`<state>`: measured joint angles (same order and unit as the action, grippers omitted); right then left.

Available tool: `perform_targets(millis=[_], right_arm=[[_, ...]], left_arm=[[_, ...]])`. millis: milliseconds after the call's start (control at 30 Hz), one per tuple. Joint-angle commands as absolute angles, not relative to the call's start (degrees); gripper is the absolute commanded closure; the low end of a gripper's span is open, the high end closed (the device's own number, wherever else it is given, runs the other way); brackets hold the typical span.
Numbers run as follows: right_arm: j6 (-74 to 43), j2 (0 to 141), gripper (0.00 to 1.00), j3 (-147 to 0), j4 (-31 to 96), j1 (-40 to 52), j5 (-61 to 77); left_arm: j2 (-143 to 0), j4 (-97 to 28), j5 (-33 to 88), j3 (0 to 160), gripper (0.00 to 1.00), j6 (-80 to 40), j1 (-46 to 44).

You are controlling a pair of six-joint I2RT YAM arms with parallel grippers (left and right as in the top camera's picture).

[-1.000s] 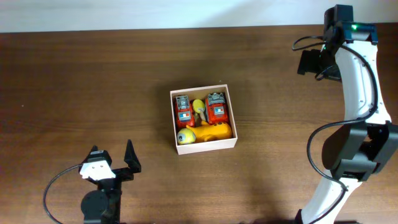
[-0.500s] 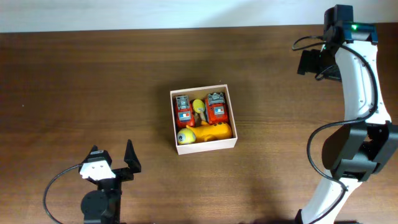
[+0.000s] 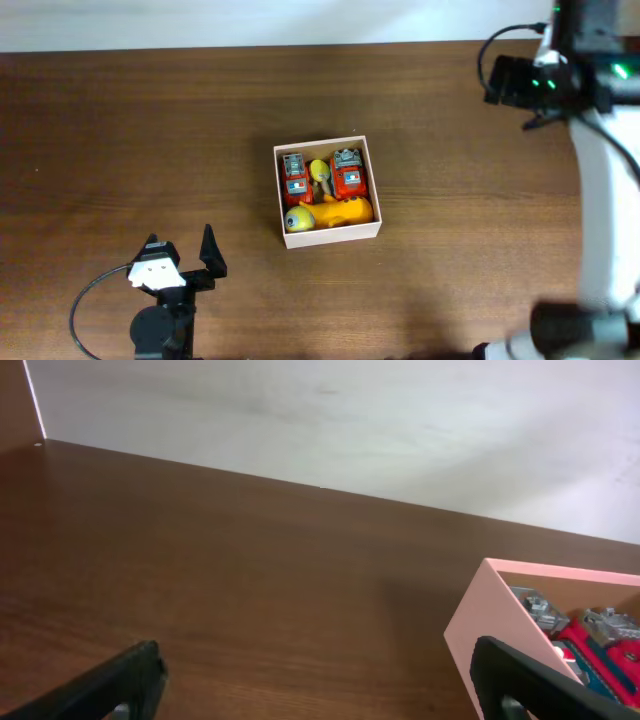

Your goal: Pack container

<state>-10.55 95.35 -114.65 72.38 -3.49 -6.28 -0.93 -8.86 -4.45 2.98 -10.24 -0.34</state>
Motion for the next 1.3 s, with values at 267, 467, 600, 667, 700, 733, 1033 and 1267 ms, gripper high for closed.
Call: perform_targets(millis=[267,467,600,667,700,733,1033,1267], right_arm=[[-10.85,59.96,0.01,-72.44,47.72,0.10,-1.85],[-10.72,41.98,0.01,-49.17,32.08,0.12,2.50],[-10.70,30.35,0.01,-36.42,25.65,0.12,4.03],[-10.70,24.47,0.01,-30.96,23.33,0.12,4.34],[-10.70,22.22,0.01,-28.99,22.61,0.12,4.34],[-10.68,20.01,0.01,-27.11,21.93,0.12,4.34],[-4.89,5.54,0.01,-14.92,19.46,0.86,4.36],[-4.91,0.19,0.01,-10.39,19.33,0.86,4.38]], left_arm=[[-0.30,-8.71,-3.68,2.46,0.01,-9.30,-0.05],[-0.30,-8.69,-3.81,2.46,0.01,-9.30,-0.05],[-0.30,-8.69,-3.81,2.46,0.01,-9.30,-0.05],[-0.30,-8.69,-3.81,2.46,0.01,-9.30,-0.05],[-0.30,-8.69,-3.79,2.46,0.01,-9.30,-0.05],[-0.30,-8.69,-3.79,2.46,0.01,-9.30,-0.05],[-0.30,-8.69,-3.81,2.46,0.01,-9.30,-0.05],[-0.30,-8.69,-3.81,2.46,0.01,-9.30,-0.05]])
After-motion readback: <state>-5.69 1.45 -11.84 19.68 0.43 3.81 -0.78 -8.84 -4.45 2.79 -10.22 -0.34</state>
